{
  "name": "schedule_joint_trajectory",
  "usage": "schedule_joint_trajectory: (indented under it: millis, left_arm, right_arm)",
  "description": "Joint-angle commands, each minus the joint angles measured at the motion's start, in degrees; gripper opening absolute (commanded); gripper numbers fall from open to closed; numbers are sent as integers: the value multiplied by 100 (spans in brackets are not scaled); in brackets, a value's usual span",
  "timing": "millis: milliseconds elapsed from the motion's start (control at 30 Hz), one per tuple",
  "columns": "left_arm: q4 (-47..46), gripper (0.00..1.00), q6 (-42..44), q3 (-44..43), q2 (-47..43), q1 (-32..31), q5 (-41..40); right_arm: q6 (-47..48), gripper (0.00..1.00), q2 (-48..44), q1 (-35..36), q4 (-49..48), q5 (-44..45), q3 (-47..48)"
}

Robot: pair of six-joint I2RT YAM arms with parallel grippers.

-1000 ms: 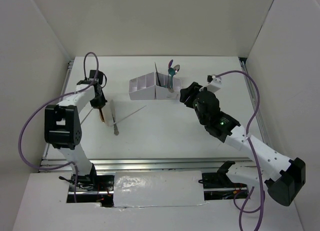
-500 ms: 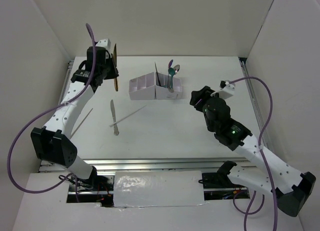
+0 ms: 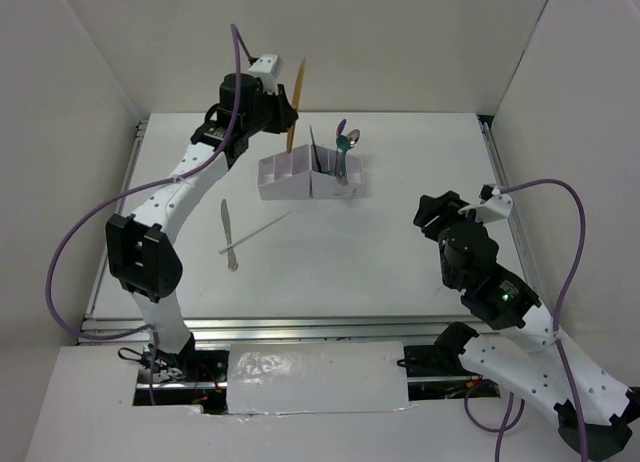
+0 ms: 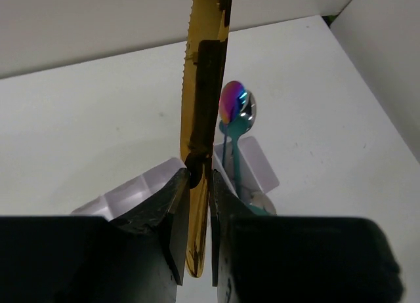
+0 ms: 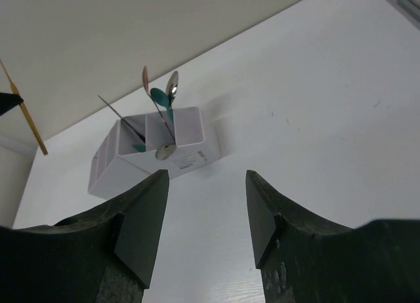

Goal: Sort the eating utensils into containers

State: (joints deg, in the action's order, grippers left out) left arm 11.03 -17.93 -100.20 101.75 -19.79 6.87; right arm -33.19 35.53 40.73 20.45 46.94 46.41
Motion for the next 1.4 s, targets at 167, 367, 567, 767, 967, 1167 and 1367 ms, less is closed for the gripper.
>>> schedule_joint_trajectory:
  millis: [167,367,567,767,967,1167,1367]
  left_arm:
    - [-1629,0,150,-527,818,-297,543]
    - [-2683,0,79,-369,1303,-315,903]
    - [-3572,0,-183,194,1470,-324,659]
    - [-5192,0,-561,1106,1470,-315,667]
    - [-5347,0,-694,1336,1523,-324,885]
    - [-5752,0,-641,1802,1409,-315,903]
    - [-6015,0,-597,2100,1277,-315,1061]
  right_arm:
    - [85,59,-256,49,513,641,79]
    - [164,59,-477,58,433,746,-71]
    - [93,59,-336,49,654,791,-53]
    - [58,59,-345,49,645,782,-124]
    - [-82,60,-424,58,794,773,-167]
    - [-91,60,-450,58,812,729,-229]
    - [-91,60,-433,40,838,720,-238]
